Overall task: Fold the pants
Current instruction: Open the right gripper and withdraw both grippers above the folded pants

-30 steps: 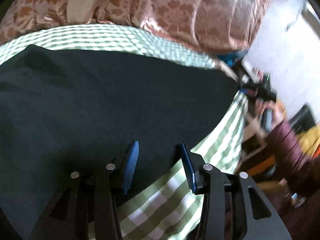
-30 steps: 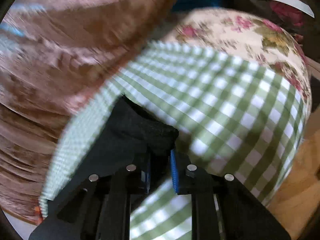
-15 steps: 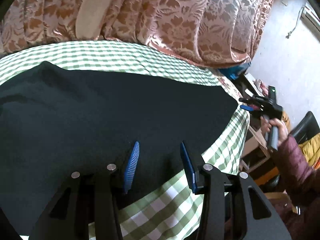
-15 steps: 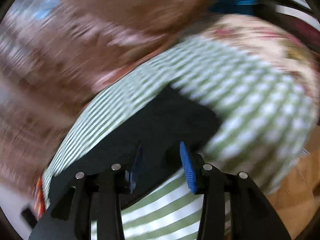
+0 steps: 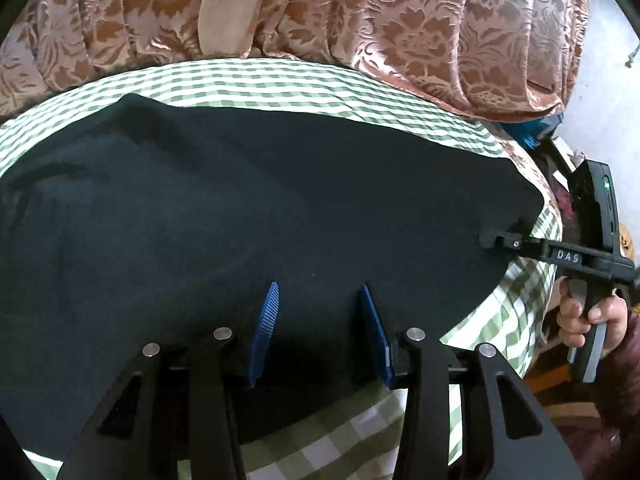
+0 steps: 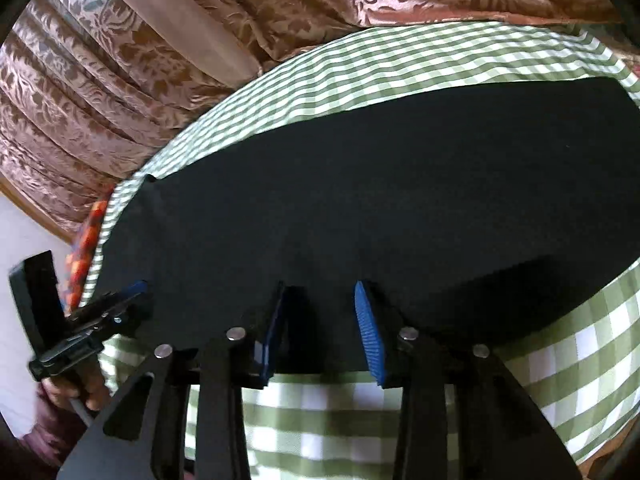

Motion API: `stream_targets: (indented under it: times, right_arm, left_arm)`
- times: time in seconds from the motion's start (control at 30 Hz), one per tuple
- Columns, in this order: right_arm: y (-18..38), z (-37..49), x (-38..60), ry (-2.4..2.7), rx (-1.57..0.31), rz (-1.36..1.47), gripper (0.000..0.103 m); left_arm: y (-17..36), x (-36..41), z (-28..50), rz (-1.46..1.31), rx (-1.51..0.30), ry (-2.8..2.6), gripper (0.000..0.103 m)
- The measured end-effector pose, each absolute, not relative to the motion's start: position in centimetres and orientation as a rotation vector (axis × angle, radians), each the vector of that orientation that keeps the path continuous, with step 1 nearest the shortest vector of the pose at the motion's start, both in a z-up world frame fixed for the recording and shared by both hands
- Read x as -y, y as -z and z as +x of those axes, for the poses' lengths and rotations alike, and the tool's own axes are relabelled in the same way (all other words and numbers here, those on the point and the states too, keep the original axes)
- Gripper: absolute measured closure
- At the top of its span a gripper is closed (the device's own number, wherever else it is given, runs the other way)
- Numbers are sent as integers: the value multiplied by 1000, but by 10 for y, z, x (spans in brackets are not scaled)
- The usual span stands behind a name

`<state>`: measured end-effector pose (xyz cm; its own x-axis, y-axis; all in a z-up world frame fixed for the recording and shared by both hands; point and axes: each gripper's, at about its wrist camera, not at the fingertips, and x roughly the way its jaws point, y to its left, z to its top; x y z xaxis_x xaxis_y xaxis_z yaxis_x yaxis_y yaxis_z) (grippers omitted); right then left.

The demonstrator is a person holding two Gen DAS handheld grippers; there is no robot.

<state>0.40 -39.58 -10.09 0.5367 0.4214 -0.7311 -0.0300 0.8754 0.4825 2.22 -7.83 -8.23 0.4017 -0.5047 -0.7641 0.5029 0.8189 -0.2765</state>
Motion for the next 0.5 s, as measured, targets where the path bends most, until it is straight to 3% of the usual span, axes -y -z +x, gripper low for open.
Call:
stream_targets:
  times: [0.03, 0.1, 0.3, 0.5]
  right_arm:
    - [97, 4, 396, -295, -975, 440, 56]
    - [87, 3, 394, -299, -966, 415, 55]
    - [60, 35, 355, -424, -909, 378, 55]
    - [77, 98, 279, -464, -979, 221, 59]
  left_arm:
    - [79, 77, 20, -4, -957, 648, 53]
    - [72, 68, 14, -38, -925, 673, 43]
    - [64, 45, 16, -90, -889, 632, 43]
    - [75, 34, 23, -58, -902, 517, 43]
